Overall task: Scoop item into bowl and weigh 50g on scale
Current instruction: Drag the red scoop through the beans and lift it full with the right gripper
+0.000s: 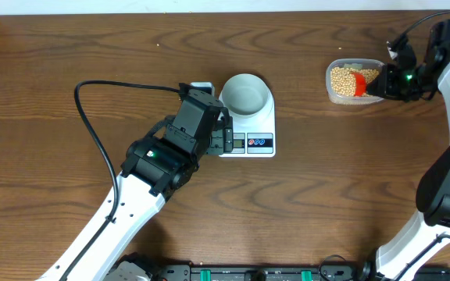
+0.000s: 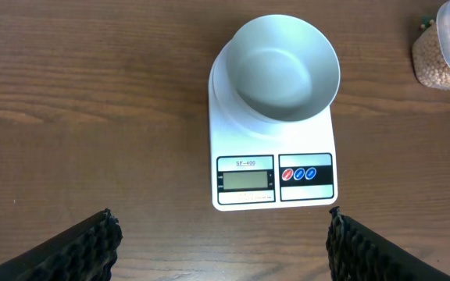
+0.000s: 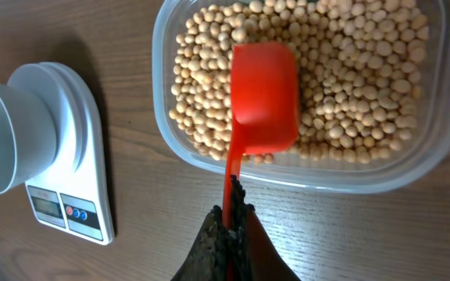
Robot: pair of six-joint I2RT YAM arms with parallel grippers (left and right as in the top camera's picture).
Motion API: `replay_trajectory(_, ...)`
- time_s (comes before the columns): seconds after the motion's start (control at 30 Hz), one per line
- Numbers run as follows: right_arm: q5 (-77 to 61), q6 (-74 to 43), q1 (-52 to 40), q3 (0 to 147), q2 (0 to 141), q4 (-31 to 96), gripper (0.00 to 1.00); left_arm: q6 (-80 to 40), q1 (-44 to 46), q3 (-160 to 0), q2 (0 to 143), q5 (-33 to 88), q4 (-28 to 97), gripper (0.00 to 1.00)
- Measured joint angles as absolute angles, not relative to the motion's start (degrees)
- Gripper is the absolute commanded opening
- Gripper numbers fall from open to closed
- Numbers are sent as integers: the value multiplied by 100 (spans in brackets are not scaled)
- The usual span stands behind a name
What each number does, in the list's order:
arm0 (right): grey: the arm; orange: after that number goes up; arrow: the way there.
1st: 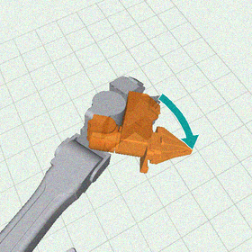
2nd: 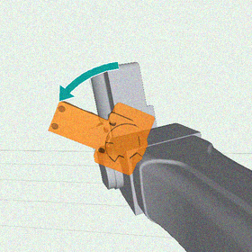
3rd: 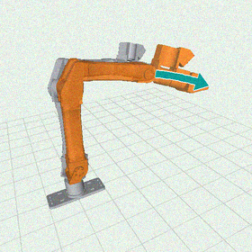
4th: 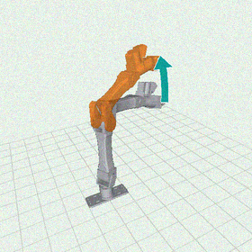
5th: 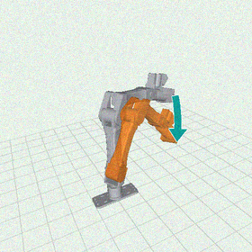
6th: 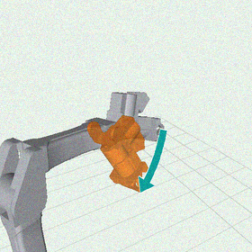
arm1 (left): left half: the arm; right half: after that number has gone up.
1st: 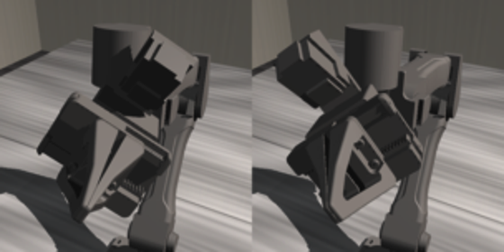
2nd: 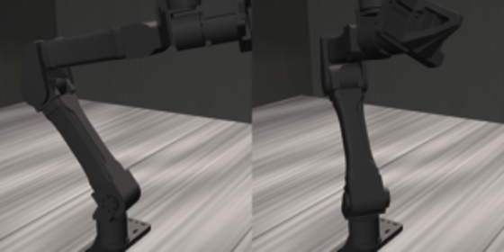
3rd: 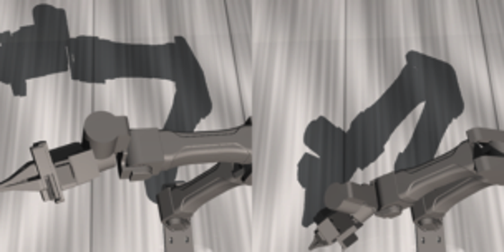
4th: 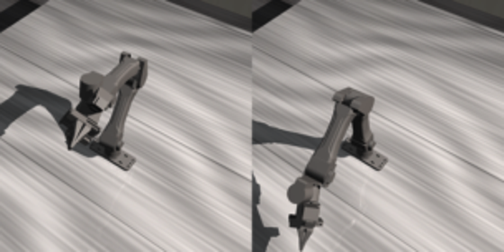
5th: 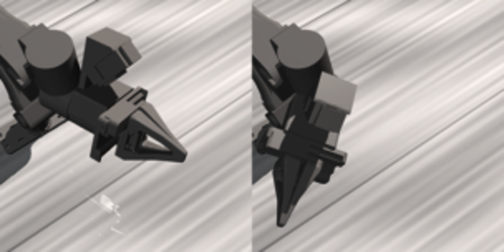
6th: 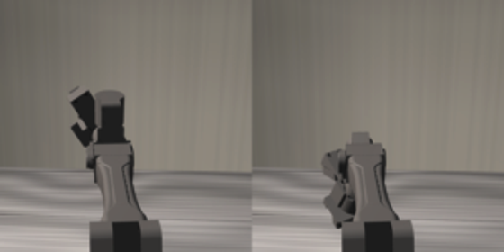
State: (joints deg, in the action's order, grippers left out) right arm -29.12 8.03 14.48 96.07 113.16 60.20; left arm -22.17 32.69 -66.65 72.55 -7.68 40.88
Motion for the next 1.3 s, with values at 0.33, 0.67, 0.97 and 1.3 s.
replay_trajectory(0.33,-3275,803,1743,9607,11316,6075,1,-2202,3269,-6665,7255,-768,4088,98)
replay_trajectory(0.67,-3573,821,2005,9607,11316,6084,1,-2204,3269,-6665,7255,-722,4091,98)
replay_trajectory(0.97,-3881,851,2132,9605,11316,6084,1,-2204,3269,-6665,7260,-716,4136,98)
replay_trajectory(1.3,-4506,950,2132,9605,11316,6031,1,-2204,3489,-6665,7470,-672,4200,98)
